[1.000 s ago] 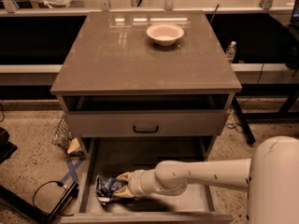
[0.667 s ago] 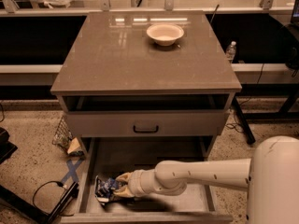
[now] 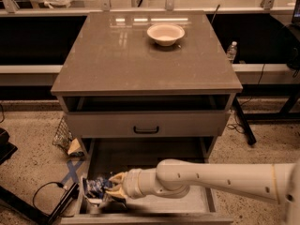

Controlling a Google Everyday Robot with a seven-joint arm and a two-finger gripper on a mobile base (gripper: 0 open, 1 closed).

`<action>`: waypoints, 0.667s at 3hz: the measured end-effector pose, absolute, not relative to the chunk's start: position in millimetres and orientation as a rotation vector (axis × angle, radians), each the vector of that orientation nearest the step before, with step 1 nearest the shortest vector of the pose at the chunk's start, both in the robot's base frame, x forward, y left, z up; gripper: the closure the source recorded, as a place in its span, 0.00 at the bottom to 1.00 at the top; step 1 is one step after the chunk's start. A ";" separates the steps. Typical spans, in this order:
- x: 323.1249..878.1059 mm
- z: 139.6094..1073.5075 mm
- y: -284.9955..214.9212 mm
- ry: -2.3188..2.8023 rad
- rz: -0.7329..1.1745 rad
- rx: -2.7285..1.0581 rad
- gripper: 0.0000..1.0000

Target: Pick blue chip bag from middle drawer and place on counter

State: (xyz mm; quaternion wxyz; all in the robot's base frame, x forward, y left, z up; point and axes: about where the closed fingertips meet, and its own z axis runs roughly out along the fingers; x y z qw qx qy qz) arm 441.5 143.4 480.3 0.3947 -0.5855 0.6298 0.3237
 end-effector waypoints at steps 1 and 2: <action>410.6 571.0 148.9 1.588 0.885 -1.460 1.00; 397.6 657.5 153.9 1.608 0.900 -1.405 1.00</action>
Offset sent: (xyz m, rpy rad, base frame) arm -0.0440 0.0088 0.3441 0.0193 -0.0602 -0.0865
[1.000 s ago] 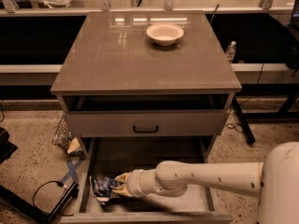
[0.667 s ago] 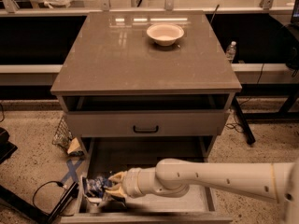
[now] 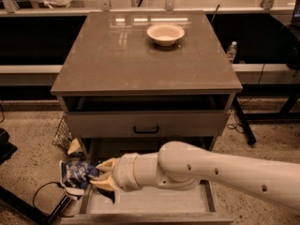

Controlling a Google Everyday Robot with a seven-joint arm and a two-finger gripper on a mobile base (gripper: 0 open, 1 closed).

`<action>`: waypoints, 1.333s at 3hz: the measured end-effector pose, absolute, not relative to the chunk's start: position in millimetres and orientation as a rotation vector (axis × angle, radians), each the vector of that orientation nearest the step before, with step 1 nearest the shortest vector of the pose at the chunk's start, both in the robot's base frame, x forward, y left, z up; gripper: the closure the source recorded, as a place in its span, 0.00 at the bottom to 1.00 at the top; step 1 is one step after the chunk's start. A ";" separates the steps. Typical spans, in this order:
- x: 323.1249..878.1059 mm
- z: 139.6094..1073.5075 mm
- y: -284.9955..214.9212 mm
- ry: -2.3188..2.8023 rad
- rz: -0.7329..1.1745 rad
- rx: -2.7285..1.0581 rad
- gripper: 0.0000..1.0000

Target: Pick blue chip bag from middle drawer and place on counter

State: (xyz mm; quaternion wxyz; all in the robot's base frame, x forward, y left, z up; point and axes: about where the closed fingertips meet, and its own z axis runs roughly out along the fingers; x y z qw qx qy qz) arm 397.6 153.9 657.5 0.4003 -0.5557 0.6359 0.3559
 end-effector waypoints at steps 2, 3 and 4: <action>457.8 826.1 151.9 1.640 0.662 -1.278 1.00; 488.7 903.2 154.5 1.583 0.459 -1.303 1.00; 507.6 910.7 148.8 1.596 0.392 -1.309 1.00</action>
Offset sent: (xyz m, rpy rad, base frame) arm 0.1248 -0.0009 0.3052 -0.1590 -0.2994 -0.3449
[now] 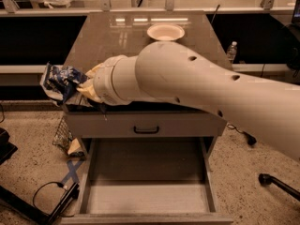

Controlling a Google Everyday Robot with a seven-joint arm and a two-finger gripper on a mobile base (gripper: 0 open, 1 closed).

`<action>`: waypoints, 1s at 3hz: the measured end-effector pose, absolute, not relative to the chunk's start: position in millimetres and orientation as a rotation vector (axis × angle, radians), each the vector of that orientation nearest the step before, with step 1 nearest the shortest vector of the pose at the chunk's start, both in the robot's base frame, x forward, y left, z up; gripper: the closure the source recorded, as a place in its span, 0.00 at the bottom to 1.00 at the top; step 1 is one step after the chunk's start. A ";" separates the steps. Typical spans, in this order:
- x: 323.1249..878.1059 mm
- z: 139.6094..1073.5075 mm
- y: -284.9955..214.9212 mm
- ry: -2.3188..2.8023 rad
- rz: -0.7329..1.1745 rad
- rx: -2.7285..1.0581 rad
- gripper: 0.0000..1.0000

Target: Pick blue chip bag from middle drawer and place on counter

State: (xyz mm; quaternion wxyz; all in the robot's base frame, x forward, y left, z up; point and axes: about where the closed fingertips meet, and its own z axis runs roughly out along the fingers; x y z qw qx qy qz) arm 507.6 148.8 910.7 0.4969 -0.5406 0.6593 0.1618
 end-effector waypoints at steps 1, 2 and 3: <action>508.1 909.9 148.6 1.598 0.392 -1.309 1.00; 525.3 913.0 142.2 1.607 0.381 -1.279 1.00; 605.4 925.7 124.3 1.648 0.350 -1.234 1.00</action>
Offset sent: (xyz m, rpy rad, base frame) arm 0.0587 -0.0191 0.0068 0.0309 -0.0013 -0.0855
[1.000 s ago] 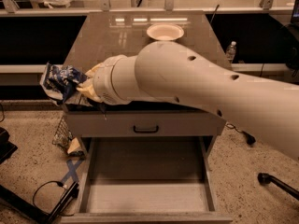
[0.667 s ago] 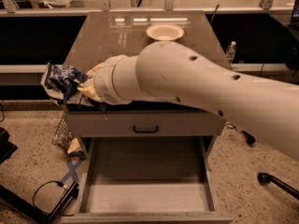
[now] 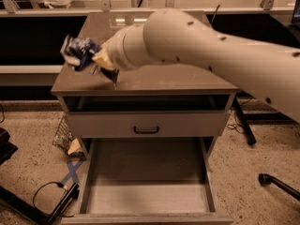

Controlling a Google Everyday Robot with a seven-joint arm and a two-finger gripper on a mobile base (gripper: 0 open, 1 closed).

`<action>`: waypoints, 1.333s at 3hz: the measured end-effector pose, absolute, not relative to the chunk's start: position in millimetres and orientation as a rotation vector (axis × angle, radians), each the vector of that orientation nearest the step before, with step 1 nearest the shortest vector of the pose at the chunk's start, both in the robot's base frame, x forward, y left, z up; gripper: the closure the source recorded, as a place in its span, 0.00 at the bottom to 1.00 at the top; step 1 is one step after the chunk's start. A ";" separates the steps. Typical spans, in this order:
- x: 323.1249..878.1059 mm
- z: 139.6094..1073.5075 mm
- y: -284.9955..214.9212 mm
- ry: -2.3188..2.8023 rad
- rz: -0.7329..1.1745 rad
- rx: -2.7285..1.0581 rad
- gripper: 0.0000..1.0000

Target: Pick blue chip bag from middle drawer and place on counter

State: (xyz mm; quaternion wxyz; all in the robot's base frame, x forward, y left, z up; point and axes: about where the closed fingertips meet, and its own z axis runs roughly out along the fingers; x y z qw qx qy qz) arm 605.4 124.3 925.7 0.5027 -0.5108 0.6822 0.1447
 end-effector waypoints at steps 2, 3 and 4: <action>747.5 914.1 99.1 1.690 0.309 -1.116 0.97; 742.0 916.2 102.1 1.686 0.313 -1.123 0.75; 741.5 915.8 103.8 1.685 0.315 -1.125 0.51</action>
Offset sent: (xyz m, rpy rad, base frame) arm 0.2079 -0.0337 -0.0296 0.0564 -0.0018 -0.1608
